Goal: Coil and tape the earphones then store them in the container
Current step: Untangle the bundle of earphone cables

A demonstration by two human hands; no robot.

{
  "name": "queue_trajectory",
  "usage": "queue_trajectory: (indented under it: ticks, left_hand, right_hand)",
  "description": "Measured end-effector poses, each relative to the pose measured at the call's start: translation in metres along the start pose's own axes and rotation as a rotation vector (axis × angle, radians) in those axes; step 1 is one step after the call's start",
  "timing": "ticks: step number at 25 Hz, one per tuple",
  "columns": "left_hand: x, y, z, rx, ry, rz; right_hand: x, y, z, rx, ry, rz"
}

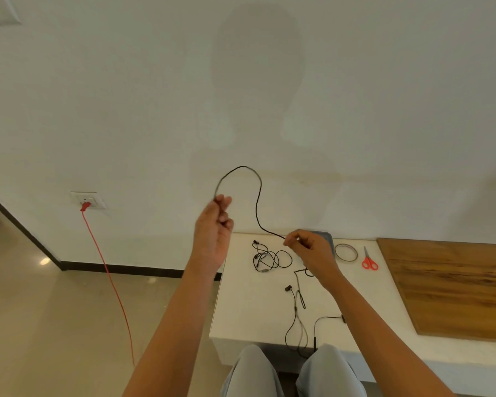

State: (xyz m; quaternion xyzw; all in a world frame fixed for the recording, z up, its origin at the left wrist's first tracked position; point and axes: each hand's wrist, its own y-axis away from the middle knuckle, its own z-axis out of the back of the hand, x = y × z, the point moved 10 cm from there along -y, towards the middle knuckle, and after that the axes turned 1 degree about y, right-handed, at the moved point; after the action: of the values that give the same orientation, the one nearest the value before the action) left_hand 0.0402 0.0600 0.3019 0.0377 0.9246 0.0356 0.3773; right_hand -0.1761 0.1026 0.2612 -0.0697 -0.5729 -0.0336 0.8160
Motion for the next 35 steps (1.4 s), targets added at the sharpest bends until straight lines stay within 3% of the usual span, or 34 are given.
queue_trajectory:
  ticks: [4, 6, 9, 14, 19, 25, 29, 32, 35]
  left_hand:
    - [0.054, 0.022, -0.036, 0.139, -0.128, 0.155]
    - [0.049, 0.022, -0.041, 0.174, -0.427, 0.043]
    - [0.036, 0.021, -0.044, 0.266, -0.982, -0.176]
    - [0.053, 0.028, -0.035, 0.315, -1.206, -0.142]
    - [-0.005, 0.003, 0.008, 0.143, -1.296, -0.256]
    - [-0.098, -0.002, 0.065, -0.240, -1.473, -0.472]
    - [-0.080, 0.000, 0.079, -0.363, -1.403, -0.379]
    - [-0.012, 0.000, 0.048, -0.132, -1.134, -0.071]
    - [0.038, 0.016, -0.014, 0.258, -1.301, -0.090]
  right_hand:
    - [0.041, -0.005, -0.028, 0.135, 0.187, 0.130]
    - [0.044, -0.004, -0.033, 0.188, 0.246, 0.124]
    - [0.040, -0.001, -0.028, 0.193, 0.139, 0.085]
    - [0.046, -0.003, -0.020, 0.171, 0.053, 0.082]
    - [0.020, -0.002, 0.000, 0.250, 0.011, -0.034]
    - [-0.007, -0.006, 0.048, 0.044, 0.038, -0.095]
    - [-0.011, -0.006, 0.037, -0.005, 0.020, -0.126]
    - [0.005, -0.006, 0.005, 0.100, 0.114, -0.063]
    - [0.025, -0.007, -0.026, 0.226, 0.257, 0.054]
